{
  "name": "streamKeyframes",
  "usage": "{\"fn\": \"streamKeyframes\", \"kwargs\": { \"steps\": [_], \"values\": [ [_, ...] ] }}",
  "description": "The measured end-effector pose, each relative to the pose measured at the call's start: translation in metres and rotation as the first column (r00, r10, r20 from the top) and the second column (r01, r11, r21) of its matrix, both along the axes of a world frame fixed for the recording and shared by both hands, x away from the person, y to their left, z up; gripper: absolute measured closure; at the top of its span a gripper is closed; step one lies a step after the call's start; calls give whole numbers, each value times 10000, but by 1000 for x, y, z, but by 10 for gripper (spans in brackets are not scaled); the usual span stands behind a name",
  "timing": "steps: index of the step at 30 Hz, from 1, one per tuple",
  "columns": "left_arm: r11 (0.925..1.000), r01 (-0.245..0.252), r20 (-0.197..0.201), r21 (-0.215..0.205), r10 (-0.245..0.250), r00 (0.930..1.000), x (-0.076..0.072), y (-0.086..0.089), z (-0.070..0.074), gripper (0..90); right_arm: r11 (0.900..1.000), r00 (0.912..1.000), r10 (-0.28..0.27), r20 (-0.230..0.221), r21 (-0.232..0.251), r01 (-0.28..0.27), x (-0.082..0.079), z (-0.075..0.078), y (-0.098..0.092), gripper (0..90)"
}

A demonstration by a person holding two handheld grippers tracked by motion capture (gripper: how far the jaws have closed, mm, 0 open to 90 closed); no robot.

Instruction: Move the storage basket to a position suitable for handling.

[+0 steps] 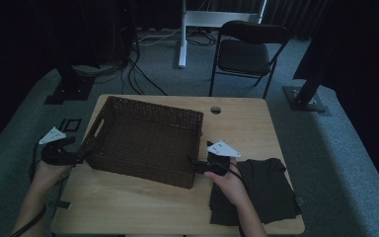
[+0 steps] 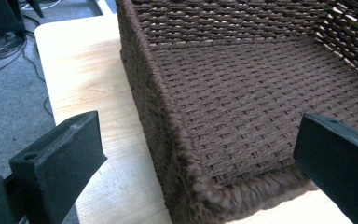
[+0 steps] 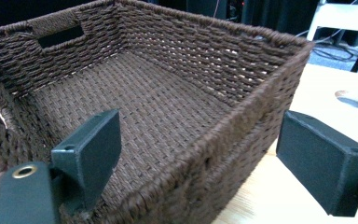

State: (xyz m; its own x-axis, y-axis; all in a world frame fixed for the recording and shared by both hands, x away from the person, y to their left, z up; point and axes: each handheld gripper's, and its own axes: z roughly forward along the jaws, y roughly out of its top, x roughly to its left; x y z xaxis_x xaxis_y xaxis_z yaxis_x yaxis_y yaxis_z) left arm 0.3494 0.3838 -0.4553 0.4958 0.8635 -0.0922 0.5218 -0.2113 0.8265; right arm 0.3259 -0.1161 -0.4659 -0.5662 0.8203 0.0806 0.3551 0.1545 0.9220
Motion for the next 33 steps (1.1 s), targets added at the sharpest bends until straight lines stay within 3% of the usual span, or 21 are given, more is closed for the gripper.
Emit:
{"fn": "streamKeyframes", "kwargs": {
  "steps": [4,6,8,9,10,12,15,18,20,21,22,28,33],
  "values": [
    [9999,117,-135,-96,-119,9998,4,-1,-2,77,9998,9999,-98,-110,-165,96,2,-5,9,169],
    [10000,5,-161,36,-5,9999,5,-3,-2,171,9998,9998,-89,-183,-196,85,1,-7,12,231],
    [9998,-157,-210,130,160,9997,7,-4,-2,201,9994,9996,-149,-228,-322,141,2,-9,14,245],
    [9989,-268,-181,381,275,9995,7,-6,-3,259,9993,9996,-152,-236,-352,144,2,-10,15,267],
    [9991,-295,-258,293,303,9992,8,-6,-3,275,9991,9995,-204,-253,-377,194,2,-11,15,291],
    [9972,-523,-174,533,533,9984,7,-8,-4,363,9981,9988,-443,-209,-431,434,1,-13,15,339],
    [9987,-344,-144,367,350,9993,6,-9,-7,493,9972,9969,-659,-433,-376,643,1,-15,16,383],
    [9978,-503,41,436,502,9987,4,-9,-7,601,9959,9955,-798,-503,-467,774,0,-14,19,435],
    [9969,-626,103,485,622,9980,3,-9,-8,621,9941,9928,-991,-670,-509,958,-1,-13,21,451],
    [9960,-711,115,550,705,9974,2,-8,-8,701,9928,9916,-1093,-689,-577,1054,-1,-13,22,472],
    [9968,-671,104,424,667,9977,2,-7,-9,723,9909,9902,-1220,-683,-659,1176,-2,-12,23,481],
    [9959,-757,74,490,754,9971,-4,-10,-8,725,9859,9836,-1599,-839,-644,1548,-1,-11,23,546],
    [9939,-911,33,619,911,9958,-12,-16,-8,726,9851,9840,-1554,-875,-885,1477,2,-10,21,567]
  ]
}}
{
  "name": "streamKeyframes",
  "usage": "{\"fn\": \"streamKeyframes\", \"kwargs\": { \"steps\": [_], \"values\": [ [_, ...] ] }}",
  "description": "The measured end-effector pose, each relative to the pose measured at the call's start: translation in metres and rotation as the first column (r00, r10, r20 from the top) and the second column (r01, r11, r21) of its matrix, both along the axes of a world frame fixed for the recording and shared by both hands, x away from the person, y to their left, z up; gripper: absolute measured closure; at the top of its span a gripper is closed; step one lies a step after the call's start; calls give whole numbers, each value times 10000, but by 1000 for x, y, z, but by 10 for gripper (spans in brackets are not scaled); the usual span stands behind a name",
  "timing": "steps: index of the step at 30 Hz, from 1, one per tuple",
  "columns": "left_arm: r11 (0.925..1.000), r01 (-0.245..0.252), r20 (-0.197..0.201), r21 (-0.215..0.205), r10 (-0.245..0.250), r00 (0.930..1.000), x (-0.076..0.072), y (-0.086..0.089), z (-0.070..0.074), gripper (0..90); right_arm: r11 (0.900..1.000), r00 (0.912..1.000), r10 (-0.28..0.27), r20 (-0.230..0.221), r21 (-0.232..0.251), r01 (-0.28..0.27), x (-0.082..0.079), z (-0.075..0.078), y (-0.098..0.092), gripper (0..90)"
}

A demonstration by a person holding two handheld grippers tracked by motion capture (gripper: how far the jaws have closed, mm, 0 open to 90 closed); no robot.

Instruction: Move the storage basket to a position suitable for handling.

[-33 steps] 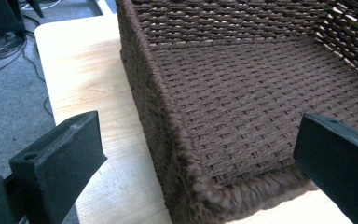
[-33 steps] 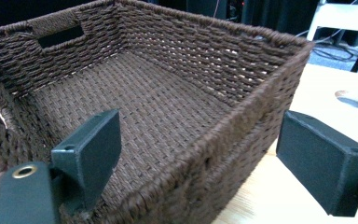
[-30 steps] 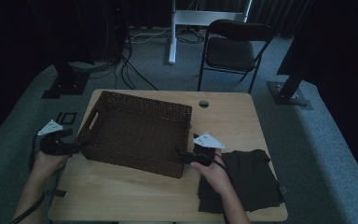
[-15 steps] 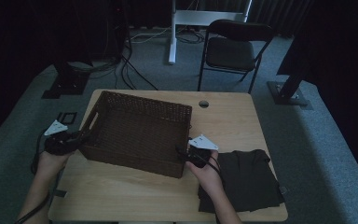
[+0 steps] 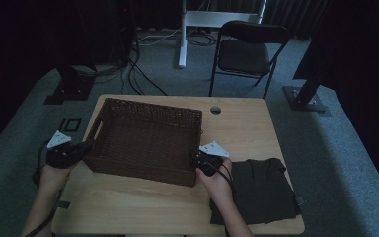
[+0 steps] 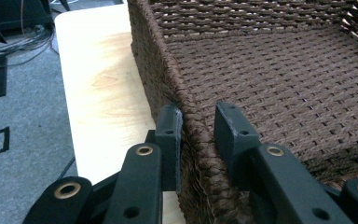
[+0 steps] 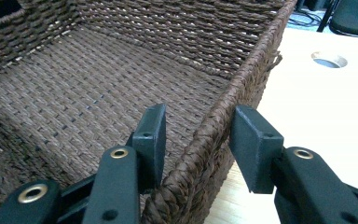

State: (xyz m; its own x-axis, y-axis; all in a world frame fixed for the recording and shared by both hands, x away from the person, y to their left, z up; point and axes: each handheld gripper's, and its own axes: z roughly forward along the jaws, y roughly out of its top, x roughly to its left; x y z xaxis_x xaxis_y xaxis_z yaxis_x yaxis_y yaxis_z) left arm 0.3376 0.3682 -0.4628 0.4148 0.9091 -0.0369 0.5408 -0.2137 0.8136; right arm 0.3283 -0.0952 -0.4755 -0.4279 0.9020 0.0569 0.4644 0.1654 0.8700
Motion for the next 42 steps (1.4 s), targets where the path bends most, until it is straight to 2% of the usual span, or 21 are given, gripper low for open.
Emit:
{"fn": "streamKeyframes", "kwargs": {
  "steps": [3,8,10,12,18,21,23,29,37,42],
  "values": [
    [9999,-107,-41,25,107,9999,-5,-3,0,725,9996,9998,197,-13,-180,-197,3,1,-3,570],
    [9996,-246,-47,-118,246,9997,-12,-8,0,722,9987,9987,505,2,-84,-505,9,0,-10,575],
    [9992,-388,-59,-105,387,9992,-17,-12,0,722,9979,9984,563,2,-336,-562,11,1,-11,584],
    [9987,-507,-42,-25,507,9987,-22,-16,0,721,9973,9981,622,3,-382,-622,13,2,-14,588],
    [9981,-618,-105,-10,618,9980,-35,-26,1,712,9950,9952,978,10,-210,-977,22,1,-26,597],
    [9977,-682,-101,-42,681,9976,-38,-27,1,710,9934,9933,1142,-158,-99,-1143,26,1,-29,610],
    [9975,-704,-142,-18,703,9974,-39,-27,1,711,9939,9938,1095,-205,-101,-1097,26,2,-28,614],
    [9979,-640,-147,63,641,9978,-39,-24,1,714,9943,9957,905,-222,-541,-916,15,4,-21,625],
    [9980,-625,-119,-132,623,9980,-40,-18,0,716,9968,9967,749,-296,-259,-757,10,3,-17,626],
    [9983,-571,-110,-61,571,9983,-41,-18,0,716,9974,9973,693,-262,-178,-698,7,2,-17,627]
  ]
}}
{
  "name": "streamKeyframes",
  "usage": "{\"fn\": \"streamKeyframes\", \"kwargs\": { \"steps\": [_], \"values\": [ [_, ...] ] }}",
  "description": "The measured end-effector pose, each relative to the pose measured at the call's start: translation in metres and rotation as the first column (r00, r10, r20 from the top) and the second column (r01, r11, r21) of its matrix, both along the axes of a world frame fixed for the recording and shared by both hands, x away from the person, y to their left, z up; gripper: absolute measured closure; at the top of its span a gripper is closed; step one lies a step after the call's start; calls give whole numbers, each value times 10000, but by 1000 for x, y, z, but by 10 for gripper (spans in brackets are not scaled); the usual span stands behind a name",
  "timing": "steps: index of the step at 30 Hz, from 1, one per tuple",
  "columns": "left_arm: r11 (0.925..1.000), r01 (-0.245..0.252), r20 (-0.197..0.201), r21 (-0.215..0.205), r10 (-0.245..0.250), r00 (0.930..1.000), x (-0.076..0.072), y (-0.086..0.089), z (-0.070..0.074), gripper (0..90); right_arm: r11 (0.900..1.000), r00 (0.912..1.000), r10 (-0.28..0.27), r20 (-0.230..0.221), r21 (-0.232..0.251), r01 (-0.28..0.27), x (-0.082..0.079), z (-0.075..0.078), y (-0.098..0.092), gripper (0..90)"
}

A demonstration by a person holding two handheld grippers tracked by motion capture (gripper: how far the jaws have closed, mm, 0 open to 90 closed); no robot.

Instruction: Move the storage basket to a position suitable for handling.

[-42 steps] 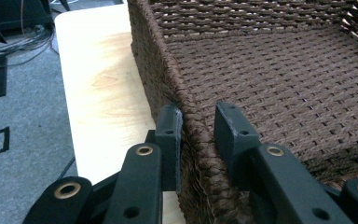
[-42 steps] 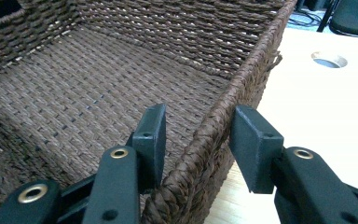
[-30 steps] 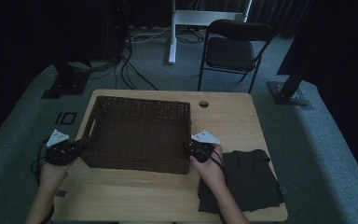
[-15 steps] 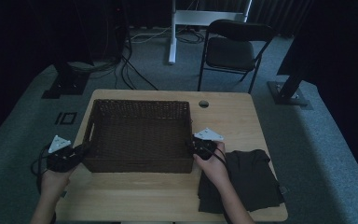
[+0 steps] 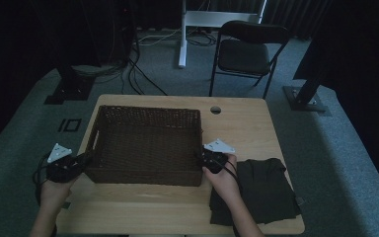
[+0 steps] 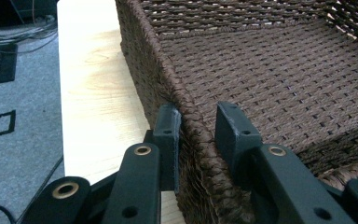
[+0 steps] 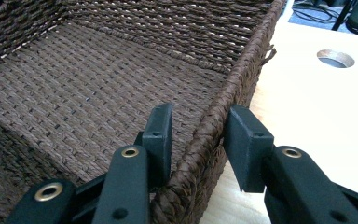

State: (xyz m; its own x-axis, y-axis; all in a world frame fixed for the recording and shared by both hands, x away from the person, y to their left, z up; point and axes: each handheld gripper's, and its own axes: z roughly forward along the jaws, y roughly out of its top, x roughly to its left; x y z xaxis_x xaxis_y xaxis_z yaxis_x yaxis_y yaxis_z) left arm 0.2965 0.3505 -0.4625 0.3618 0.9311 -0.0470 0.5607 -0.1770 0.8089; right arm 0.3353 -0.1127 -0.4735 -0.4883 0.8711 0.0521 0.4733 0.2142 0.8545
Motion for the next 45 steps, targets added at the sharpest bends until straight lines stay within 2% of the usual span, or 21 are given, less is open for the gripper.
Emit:
{"fn": "streamKeyframes", "kwargs": {
  "steps": [8,22,27,30,31,32,33,34,35,36,38,40,41,42,44,45],
  "values": [
    [10000,75,-20,20,-75,10000,-7,1,0,717,9998,9999,-112,16,-137,112,-13,1,3,628],
    [9997,197,-57,167,-196,9998,-21,-7,1,710,10000,10000,29,-34,-85,-30,-20,0,-6,626],
    [9999,131,-62,-64,-132,9999,-23,-7,0,707,9999,9999,103,-96,9,-103,-19,0,-9,624],
    [9998,110,-33,-170,-111,9999,-22,-5,-1,704,9998,9996,179,-239,99,-176,-17,2,-9,581],
    [9996,122,-61,-245,-124,9999,-22,-4,-1,662,9996,9993,285,-226,27,-284,-16,3,-10,529],
    [9986,231,-73,-481,-234,9997,-21,-3,-1,662,9996,9993,285,-226,27,-284,-16,3,-10,529],
    [9981,285,-67,-541,-289,9996,-20,-3,-1,610,9995,9991,326,-270,-4,-326,-15,4,-10,473],
    [9984,237,-31,-510,-239,9997,-20,-3,-1,604,9994,9990,321,-298,147,-317,-14,4,-11,451],
    [9970,330,-52,-701,-334,9994,-19,-3,0,561,9990,9990,374,-247,260,-368,-13,5,-11,415],
    [9962,346,-90,-803,-355,9993,-19,-3,0,503,9989,9989,436,-192,173,-433,-12,6,-11,378],
    [9955,349,-175,-880,-366,9992,-16,-4,2,460,9983,9983,582,-81,80,-582,-10,7,-11,344],
    [9948,350,-243,-956,-375,9990,-15,-4,3,421,9976,9980,617,-100,313,-614,-9,8,-12,338],
    [9930,328,-207,-1134,-354,9992,-14,-4,6,383,9977,9983,581,20,338,-581,-8,10,-12,296],
    [9930,328,-207,-1134,-354,9992,-14,-4,6,380,9979,9988,480,110,423,-485,-8,10,-12,269],
    [9926,220,-91,-1195,-233,9997,-14,-3,8,371,9979,9988,480,110,423,-485,-8,10,-12,269],
    [9895,185,-3,-1434,-187,9998,-14,-1,11,371,9982,9989,422,193,413,-430,-7,11,-13,221]
  ]
}}
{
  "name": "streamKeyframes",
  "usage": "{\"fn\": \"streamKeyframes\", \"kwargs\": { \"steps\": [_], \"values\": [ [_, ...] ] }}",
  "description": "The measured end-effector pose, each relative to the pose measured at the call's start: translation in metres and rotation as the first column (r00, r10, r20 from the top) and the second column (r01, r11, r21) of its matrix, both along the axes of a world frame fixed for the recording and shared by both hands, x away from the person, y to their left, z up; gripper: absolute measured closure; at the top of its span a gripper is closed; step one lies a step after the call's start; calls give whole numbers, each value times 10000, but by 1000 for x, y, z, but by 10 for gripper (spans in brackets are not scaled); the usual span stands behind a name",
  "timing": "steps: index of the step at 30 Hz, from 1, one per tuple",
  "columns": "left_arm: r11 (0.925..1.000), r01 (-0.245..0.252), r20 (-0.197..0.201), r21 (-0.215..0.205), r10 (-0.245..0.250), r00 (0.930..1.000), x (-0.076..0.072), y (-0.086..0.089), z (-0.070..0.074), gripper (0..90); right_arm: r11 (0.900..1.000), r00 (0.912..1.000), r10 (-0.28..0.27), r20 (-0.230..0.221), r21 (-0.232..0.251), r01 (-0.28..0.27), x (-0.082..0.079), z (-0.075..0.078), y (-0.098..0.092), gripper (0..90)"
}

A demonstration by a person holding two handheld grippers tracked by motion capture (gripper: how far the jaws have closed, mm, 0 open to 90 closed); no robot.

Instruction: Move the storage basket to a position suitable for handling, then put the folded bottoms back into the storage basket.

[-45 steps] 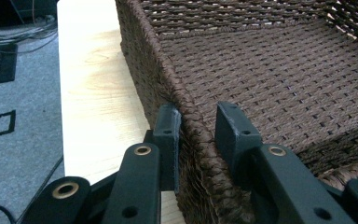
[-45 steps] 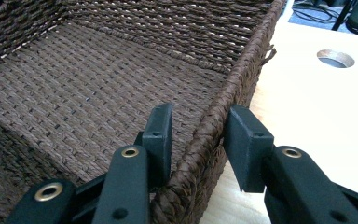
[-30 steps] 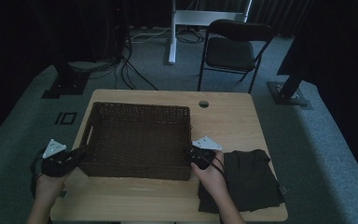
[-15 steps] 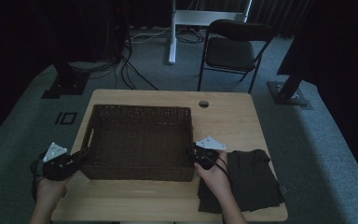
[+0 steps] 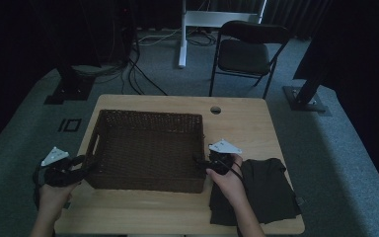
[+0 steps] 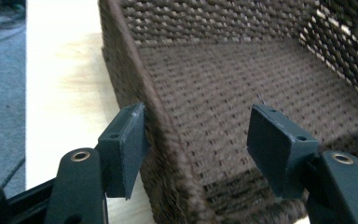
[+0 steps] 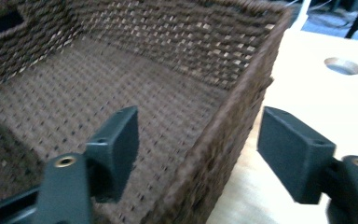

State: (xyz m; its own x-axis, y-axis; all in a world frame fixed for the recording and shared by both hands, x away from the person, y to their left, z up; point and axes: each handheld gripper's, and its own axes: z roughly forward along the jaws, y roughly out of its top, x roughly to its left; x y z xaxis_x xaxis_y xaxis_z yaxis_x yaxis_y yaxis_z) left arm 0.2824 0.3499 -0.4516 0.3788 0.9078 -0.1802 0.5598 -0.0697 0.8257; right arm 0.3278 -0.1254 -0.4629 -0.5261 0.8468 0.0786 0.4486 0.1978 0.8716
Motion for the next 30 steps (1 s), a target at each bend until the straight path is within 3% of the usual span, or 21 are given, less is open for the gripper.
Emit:
{"fn": "streamKeyframes", "kwargs": {
  "steps": [1,5,8,13,18,30],
  "values": [
    [10000,7,-41,-6,-7,10000,0,1,1,314,10000,10000,-35,-27,-2,35,1,0,-1,196],
    [9998,161,-202,117,-158,9997,0,-2,5,254,9997,9999,-118,65,-214,119,2,1,0,152],
    [9999,-75,-348,131,79,9994,0,-3,7,163,9985,9982,-66,596,-545,98,-1,4,3,131],
    [9992,276,-134,300,-272,9995,0,-6,13,159,9977,9975,433,562,-552,-402,-5,12,8,122],
    [9971,608,78,461,-613,9981,-1,-14,19,161,9990,9973,330,663,-333,-309,-5,18,5,122],
    [9917,1220,489,415,-1240,9911,0,-40,31,166,9998,9953,-6,971,-174,23,-7,30,-16,124]
  ]
}}
